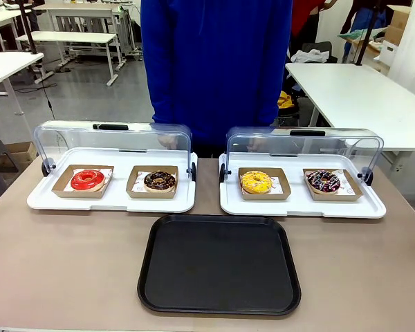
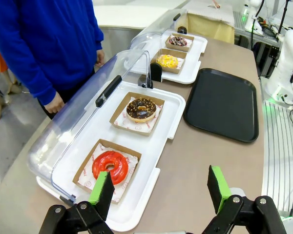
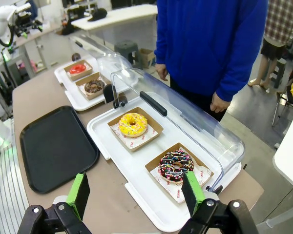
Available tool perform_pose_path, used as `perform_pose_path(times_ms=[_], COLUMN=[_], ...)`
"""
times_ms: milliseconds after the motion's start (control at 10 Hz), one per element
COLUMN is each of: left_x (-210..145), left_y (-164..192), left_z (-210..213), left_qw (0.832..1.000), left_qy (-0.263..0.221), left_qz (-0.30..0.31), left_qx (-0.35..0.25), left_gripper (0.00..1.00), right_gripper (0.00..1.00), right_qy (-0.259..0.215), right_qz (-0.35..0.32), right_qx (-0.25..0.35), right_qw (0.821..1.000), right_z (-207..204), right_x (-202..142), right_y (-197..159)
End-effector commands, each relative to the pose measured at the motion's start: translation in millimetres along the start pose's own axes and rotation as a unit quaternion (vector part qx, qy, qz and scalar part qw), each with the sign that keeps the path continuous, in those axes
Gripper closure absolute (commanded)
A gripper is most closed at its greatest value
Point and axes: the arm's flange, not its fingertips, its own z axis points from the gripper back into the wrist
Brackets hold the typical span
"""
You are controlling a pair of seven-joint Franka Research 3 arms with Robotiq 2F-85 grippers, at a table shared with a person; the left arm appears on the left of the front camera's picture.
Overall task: Move the first donut from the left to the tray.
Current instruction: Pick up the Paper togo box containing the Donut indicated by the person and place it on the Handle tray.
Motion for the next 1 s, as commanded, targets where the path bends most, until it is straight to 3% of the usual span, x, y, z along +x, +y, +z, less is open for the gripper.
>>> perform_pose_path(times_ms=[0, 900], left_x=[0.3, 0.3], left_y=[1.5, 1.5], left_z=[0.7, 0.7], left_qw=[1.000, 1.000], left_qy=[-0.012, -0.012], left_qz=[-0.011, -0.011], left_qx=[-0.002, -0.002], left_gripper=[0.00, 0.00], right_gripper=[0.00, 0.00], right_qy=[-0.015, -0.015], right_qz=[0.013, 0.013], right_qx=[0.000, 0.000], right_qw=[1.000, 1.000], right_z=[-1.0, -1.0], right_x=[2.3, 2.3], right_y=[-3.8, -3.8])
